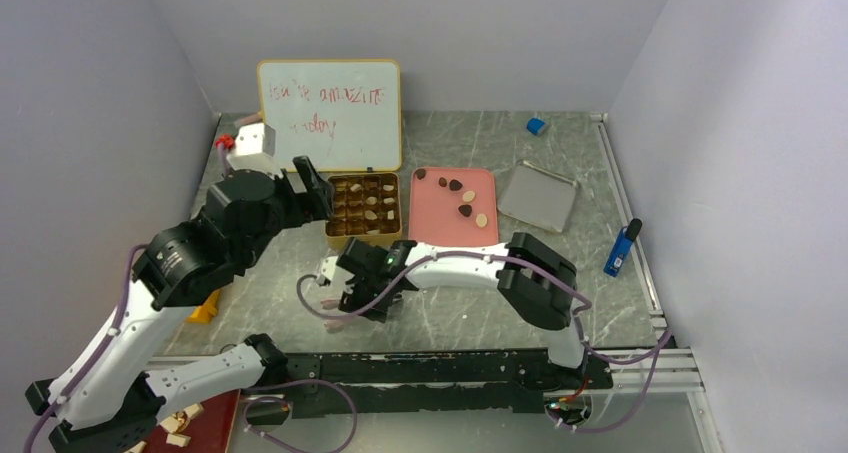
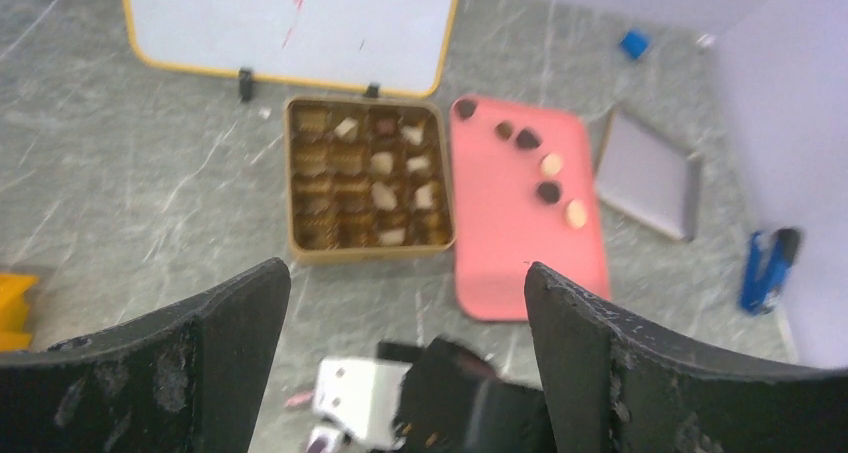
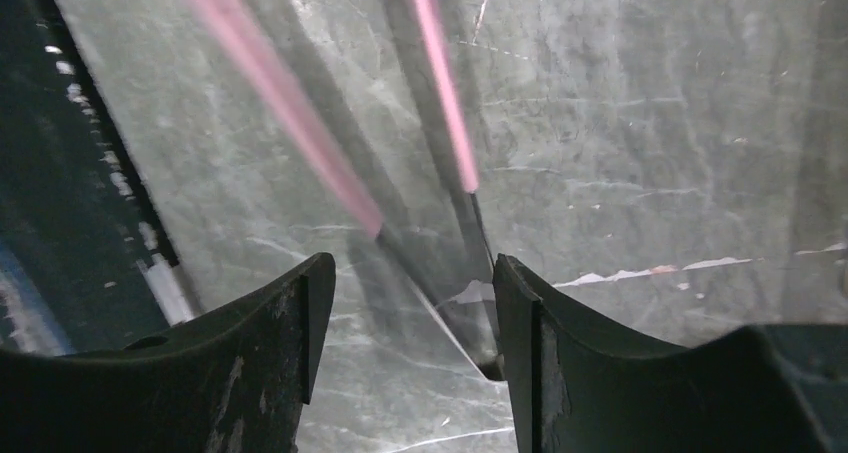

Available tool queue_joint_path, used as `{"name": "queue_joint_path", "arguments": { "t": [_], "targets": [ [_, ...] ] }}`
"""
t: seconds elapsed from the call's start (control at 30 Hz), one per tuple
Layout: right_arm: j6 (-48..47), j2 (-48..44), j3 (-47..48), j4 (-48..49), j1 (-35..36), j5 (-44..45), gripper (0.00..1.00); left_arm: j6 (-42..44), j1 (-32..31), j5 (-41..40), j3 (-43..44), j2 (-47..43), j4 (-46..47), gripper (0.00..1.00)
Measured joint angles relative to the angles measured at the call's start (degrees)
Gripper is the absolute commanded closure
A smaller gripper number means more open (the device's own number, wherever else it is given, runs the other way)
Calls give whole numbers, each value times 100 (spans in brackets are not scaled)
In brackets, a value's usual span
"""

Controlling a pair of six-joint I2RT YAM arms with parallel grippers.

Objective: Pack the chocolate
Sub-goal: Pick up the clamp at the center of the board.

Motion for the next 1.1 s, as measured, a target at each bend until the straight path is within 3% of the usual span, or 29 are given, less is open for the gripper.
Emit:
{"name": "queue_joint_path", "arguments": {
  "t": [0.17, 0.63, 0.7, 0.83, 0.87, 1.1],
  "targets": [
    [-251, 101, -79, 31, 264, 188, 37, -22, 2, -46, 229, -98, 422, 8],
    [-463, 326, 50, 122, 289, 387, 38, -20, 2, -192, 240, -227, 444, 8],
    [-494, 409, 168, 120, 291, 431, 42, -20, 2, -208, 240, -227, 444, 7],
    [-505, 483, 264, 131, 289, 492, 79, -20, 2, -247, 240, -227, 444, 7],
    [-498, 498, 282, 127, 286, 529, 84, -17, 2, -251, 240, -227, 444, 7],
    [-341, 557, 387, 70, 138, 599, 86, -13, 2, -278, 240, -225, 446, 7]
  ]
}}
